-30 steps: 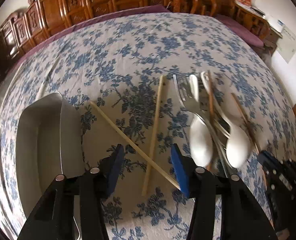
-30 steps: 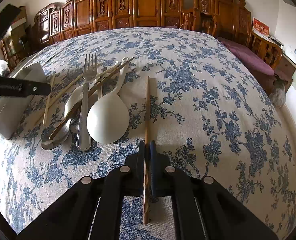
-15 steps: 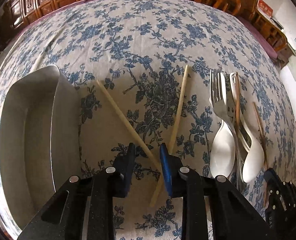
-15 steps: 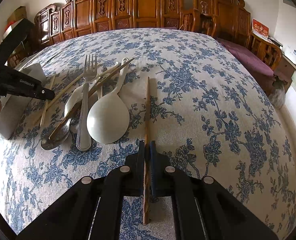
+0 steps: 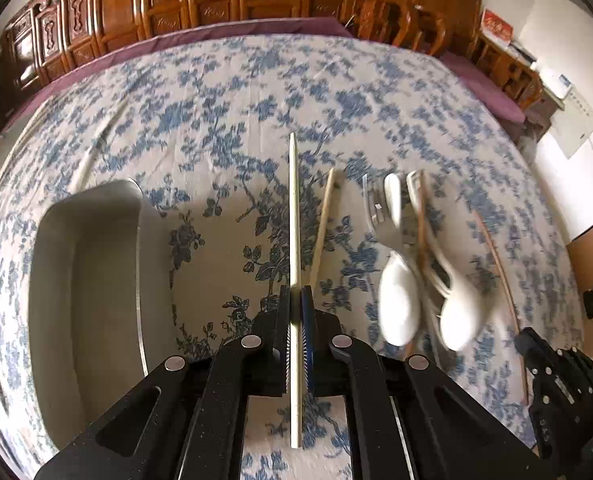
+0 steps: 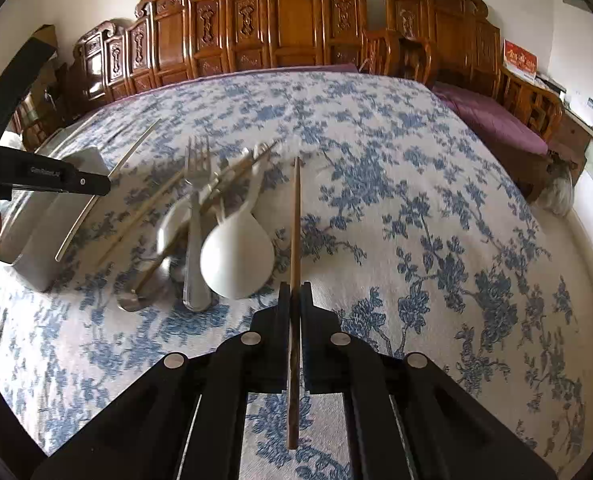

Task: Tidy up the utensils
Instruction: 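Grasp a light bamboo chopstick with the left gripper while the right lifts its chopstick, then lower the bamboo chopstick into the grey tray and open the left gripper, then lower the wooden chopstick into the grey tray and open the right gripper, then grasp the white ceramic spoon by its handle with the right gripper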

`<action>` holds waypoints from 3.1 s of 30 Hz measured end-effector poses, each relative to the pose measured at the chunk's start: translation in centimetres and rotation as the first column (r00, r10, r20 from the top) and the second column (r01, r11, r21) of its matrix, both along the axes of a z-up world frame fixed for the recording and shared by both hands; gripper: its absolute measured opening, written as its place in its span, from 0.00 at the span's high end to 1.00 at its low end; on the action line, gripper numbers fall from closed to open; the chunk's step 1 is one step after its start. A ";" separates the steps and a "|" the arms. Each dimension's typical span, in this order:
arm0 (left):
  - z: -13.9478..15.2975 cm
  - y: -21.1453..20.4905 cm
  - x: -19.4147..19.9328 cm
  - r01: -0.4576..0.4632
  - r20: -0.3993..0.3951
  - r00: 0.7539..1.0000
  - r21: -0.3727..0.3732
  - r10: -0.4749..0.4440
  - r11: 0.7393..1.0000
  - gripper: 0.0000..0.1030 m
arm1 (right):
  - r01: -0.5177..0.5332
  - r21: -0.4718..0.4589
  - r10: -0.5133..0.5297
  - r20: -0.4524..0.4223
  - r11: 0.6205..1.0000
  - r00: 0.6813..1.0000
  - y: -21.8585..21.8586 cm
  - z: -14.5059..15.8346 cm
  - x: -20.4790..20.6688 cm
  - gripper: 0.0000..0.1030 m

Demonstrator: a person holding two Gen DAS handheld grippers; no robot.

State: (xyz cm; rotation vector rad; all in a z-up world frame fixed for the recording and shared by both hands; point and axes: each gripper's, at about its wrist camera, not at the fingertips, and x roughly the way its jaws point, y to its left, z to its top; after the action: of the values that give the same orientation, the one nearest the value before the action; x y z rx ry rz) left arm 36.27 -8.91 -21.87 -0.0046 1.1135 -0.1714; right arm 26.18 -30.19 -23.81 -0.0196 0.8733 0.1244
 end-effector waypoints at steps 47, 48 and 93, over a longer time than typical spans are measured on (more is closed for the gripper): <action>1.8 17.0 -3.8 -0.046 0.027 0.999 0.039 0.045 0.998 0.78 | -0.355 0.013 0.353 0.085 0.935 0.932 21.2 8.2 0.1 0.94; 1.9 17.5 -4.0 -0.050 0.031 0.998 0.035 0.049 0.998 0.77 | -0.358 0.015 0.356 0.082 0.934 0.931 21.5 8.1 0.3 0.94; 6.7 19.1 -8.8 -0.040 0.149 0.988 0.003 0.039 0.999 0.55 | -0.430 0.050 0.426 0.068 0.902 0.902 20.6 7.6 0.8 0.76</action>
State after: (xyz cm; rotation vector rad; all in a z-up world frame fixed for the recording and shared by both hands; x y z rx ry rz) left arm 27.50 10.24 -15.21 -0.0077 0.9638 -0.1309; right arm 27.02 -9.57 -16.22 -0.1556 0.7980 0.5635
